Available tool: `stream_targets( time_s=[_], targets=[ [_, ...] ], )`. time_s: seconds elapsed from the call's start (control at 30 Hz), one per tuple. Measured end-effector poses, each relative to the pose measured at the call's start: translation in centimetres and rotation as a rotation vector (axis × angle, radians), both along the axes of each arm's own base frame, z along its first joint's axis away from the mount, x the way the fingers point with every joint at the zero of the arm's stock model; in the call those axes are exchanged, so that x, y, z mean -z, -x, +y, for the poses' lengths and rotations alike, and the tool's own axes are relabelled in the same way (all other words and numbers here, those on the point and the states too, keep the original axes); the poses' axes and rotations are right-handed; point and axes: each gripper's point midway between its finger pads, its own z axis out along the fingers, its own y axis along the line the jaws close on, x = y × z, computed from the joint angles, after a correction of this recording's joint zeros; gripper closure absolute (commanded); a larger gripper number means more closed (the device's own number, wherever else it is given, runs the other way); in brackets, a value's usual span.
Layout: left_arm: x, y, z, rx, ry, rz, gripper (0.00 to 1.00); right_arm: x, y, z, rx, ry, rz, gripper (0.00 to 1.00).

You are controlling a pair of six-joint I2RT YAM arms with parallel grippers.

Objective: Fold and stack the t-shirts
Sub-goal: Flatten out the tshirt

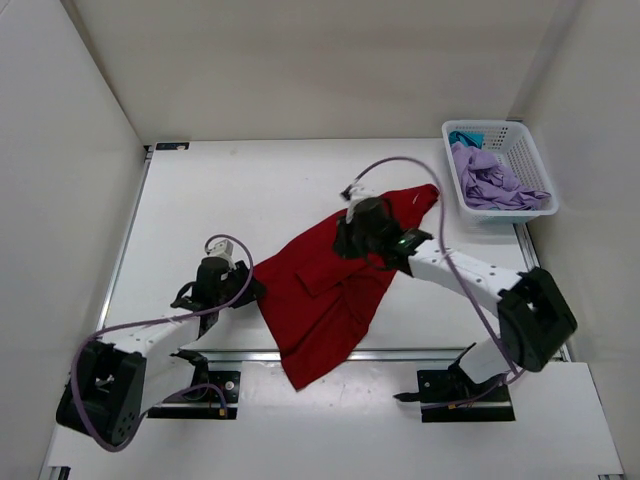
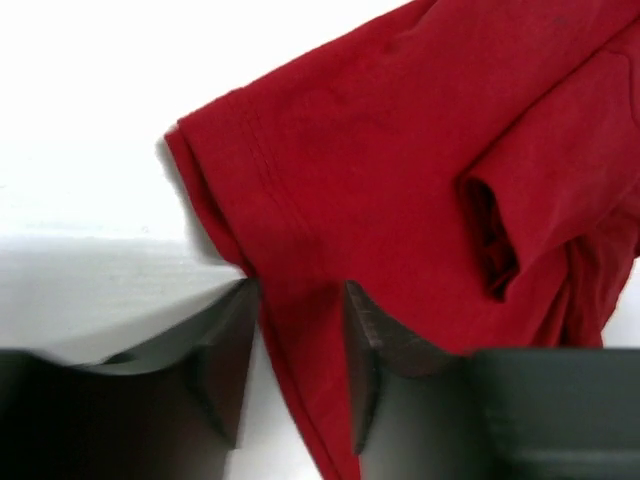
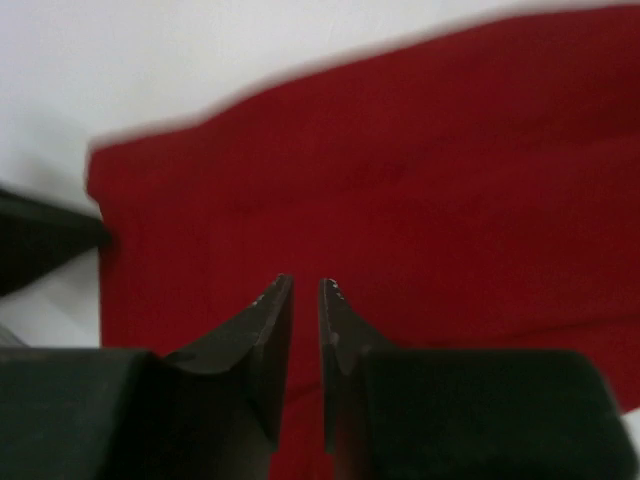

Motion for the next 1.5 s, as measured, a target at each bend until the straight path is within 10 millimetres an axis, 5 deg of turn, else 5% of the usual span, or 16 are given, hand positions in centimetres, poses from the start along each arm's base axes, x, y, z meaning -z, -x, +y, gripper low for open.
stream_targets(
  time_s=[0.07,0.17,0.3,0.47,0.73,0.8,1.0,1.17,1.3,1.43,1.5],
  targets=[
    [0.1,-0.4,-0.4,0.001,0.013,0.0,0.61,3.4,2.6,1.8,-0.083,0.079,0.062,0.61],
    [0.4,-0.9,-0.7,-0.009,0.026,0.004,0.75,6.7,5.4,4.1,-0.182,0.156,0.116,0.52],
    [0.6,-1.2,-0.5,-0.029,0.036,0.01,0.87,9.5,6.2,5.5,-0.225,0.2,0.168,0.45],
    [0.6,-1.7,-0.6,-0.045,0.048,0.01,1.0,10.3,5.3,6.4,-0.228,0.215,0.175,0.44],
    [0.5,-4.3,-0.5,-0.104,0.077,0.017,1.0,10.7,3.9,8.8,-0.273,0.241,0.157,0.45],
    [0.3,-5.2,-0.4,-0.121,0.086,0.016,1.0,10.8,3.6,9.2,-0.282,0.252,0.159,0.67],
    [-1.6,-10.0,0.1,-0.191,0.133,-0.02,1.0,11.5,2.4,8.9,-0.266,0.316,0.148,1.0],
    [-4.5,-15.5,0.0,-0.223,0.165,-0.075,1.0,8.4,0.7,6.2,-0.207,0.319,0.104,1.0],
    [-7.6,-21.1,0.9,-0.255,0.185,-0.15,1.0,1.5,0.5,2.1,-0.137,0.237,0.014,1.0],
    [-9.2,-25.4,3.7,-0.311,0.192,-0.185,1.0,-5.1,3.6,-0.2,-0.155,0.115,-0.084,1.0],
    [-9.3,-26.3,5.2,-0.336,0.189,-0.187,0.97,-5.6,6.0,-0.6,-0.201,0.091,-0.075,1.0]
  ],
)
